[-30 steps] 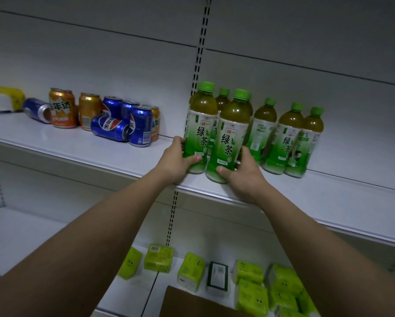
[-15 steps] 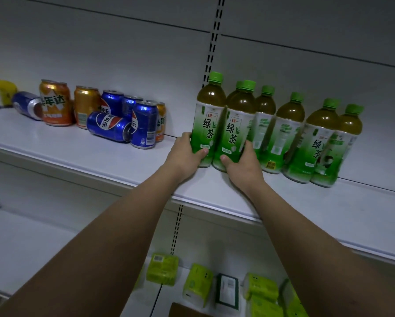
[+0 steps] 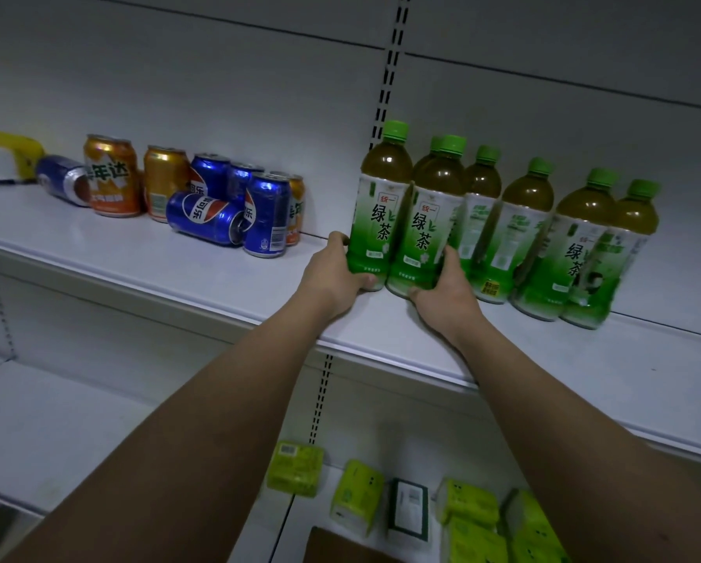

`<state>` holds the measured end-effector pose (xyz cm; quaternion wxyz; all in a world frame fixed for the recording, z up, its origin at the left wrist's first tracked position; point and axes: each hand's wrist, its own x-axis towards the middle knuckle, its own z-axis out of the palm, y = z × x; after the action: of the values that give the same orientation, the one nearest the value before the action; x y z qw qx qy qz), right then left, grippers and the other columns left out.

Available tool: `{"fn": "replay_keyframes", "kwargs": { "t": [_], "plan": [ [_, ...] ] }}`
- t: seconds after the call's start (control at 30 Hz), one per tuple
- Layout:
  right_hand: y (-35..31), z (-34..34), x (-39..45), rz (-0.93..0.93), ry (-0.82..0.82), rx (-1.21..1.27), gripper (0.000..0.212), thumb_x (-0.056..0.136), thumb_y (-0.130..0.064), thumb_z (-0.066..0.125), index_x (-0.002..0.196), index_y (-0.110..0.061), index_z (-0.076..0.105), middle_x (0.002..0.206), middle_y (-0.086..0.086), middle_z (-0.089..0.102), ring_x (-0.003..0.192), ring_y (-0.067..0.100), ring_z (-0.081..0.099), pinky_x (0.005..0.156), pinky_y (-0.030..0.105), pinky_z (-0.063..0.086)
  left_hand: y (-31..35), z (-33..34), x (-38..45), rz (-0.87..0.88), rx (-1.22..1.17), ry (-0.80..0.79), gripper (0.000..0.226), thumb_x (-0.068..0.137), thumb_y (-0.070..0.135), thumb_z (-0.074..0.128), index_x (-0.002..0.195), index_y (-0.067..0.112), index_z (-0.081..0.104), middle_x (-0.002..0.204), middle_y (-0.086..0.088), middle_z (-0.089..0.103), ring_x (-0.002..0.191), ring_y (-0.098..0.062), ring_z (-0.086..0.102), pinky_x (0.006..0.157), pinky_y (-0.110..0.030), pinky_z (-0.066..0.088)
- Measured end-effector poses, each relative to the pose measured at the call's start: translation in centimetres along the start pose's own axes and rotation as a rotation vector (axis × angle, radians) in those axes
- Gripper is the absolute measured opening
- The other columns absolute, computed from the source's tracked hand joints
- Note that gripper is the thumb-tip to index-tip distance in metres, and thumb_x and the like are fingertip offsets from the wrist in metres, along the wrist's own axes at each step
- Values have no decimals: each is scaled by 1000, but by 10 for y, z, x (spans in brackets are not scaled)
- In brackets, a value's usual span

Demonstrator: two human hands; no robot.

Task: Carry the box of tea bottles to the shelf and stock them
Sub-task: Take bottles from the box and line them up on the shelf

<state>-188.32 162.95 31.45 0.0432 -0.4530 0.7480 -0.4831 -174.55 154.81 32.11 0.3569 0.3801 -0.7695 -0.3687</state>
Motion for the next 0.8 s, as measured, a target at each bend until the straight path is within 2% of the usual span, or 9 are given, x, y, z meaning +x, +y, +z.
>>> {"fn": "replay_keyframes", "kwargs": {
  "t": [0.1,0.27,0.63,0.8],
  "plan": [
    [2,0,1,5,2,-6,66,83,-7,69,139,-20,37,134,-1,57,124,19,52,102,27,37,-1,1,1,0,-3,6,63,84,21,72,136,15,38,136,-8,55,122,-26,54,102,-38,42],
    [4,2,2,-13,48,-56,66,80,-17,76,135,-19,41,132,2,60,120,24,57,103,39,45,-1,1,0,8,0,0,60,86,19,69,137,14,37,138,-7,54,123,-25,53,102,-37,42],
    [6,3,5,20,59,-154,51,82,-24,72,125,-12,49,126,7,62,114,28,58,89,31,43,-2,-1,-1,5,-24,14,65,82,21,74,137,15,40,134,-7,57,118,-24,56,99,-35,45],
    [8,5,9,31,55,-153,51,80,-25,73,123,-12,49,125,7,63,114,29,58,93,35,45,-1,0,1,-3,-24,23,66,81,21,75,137,14,39,135,-7,56,119,-24,56,100,-35,46]
  ]
}}
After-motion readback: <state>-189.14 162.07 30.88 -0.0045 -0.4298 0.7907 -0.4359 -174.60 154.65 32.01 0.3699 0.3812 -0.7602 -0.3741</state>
